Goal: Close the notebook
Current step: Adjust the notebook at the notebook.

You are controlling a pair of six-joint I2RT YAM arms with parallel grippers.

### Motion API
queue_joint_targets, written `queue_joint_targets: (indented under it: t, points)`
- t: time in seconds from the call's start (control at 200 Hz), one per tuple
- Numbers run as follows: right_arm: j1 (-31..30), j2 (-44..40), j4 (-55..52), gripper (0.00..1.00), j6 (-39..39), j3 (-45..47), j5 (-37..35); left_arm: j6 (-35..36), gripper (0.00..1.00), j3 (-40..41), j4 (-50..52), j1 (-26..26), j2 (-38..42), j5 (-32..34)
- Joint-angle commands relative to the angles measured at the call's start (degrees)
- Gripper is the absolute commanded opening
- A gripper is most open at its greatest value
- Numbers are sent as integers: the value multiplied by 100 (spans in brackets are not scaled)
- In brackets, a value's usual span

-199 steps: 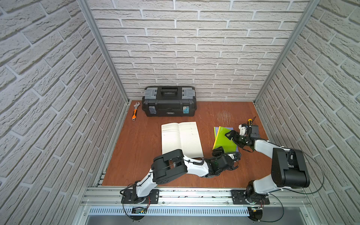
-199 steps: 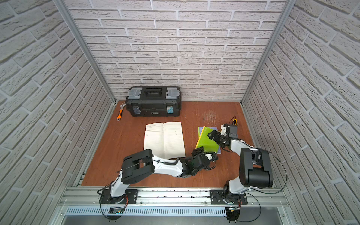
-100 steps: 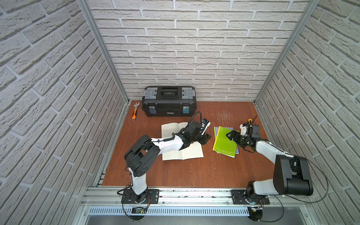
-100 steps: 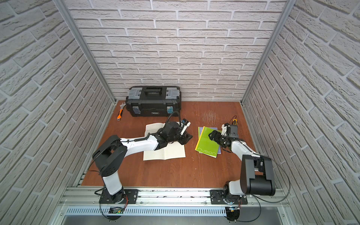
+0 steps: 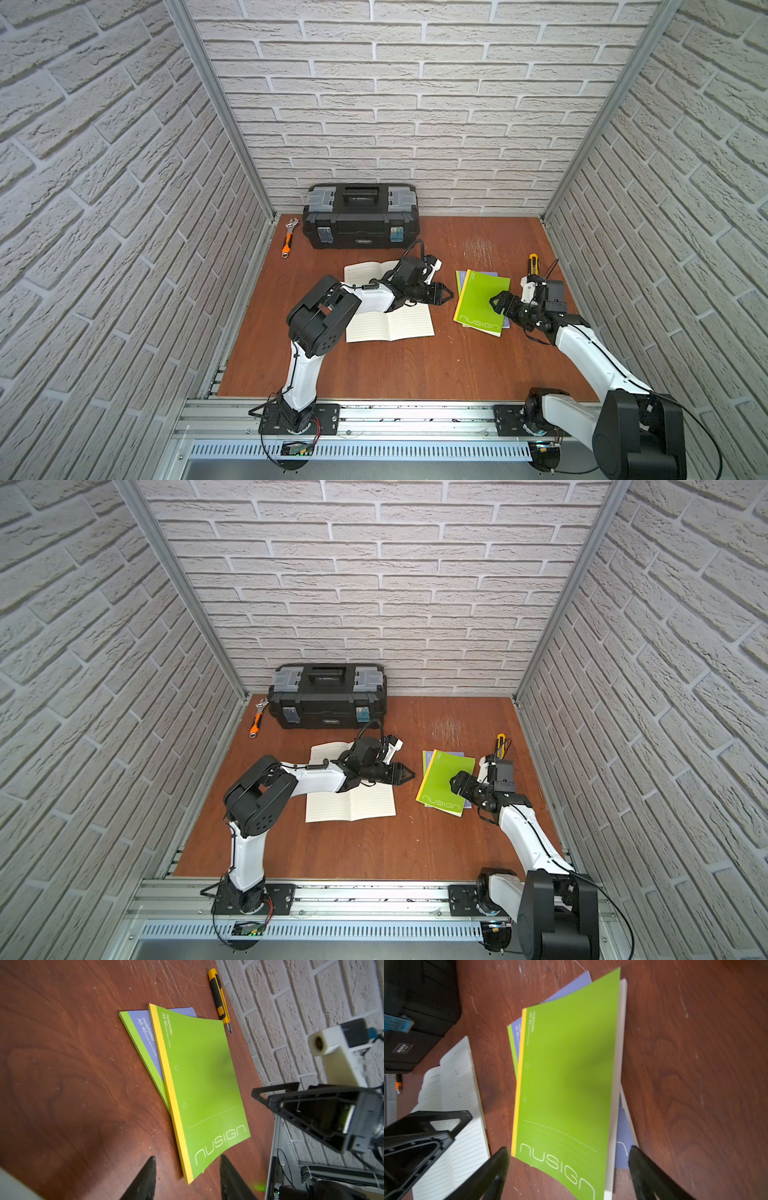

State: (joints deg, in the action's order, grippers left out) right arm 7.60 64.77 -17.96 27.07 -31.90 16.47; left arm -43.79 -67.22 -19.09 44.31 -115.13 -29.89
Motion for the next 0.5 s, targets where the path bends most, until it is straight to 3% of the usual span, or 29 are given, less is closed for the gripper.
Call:
queue_joint_targets:
  t: [0.0,0.495]
  points:
    - [-11,398,37,90,62,-147,-171,-370,47,-175,-360,81,-156,-79]
    - [289,1678,446,90,-252,-965,-260,-720,44,-320,-376,561,-564,288]
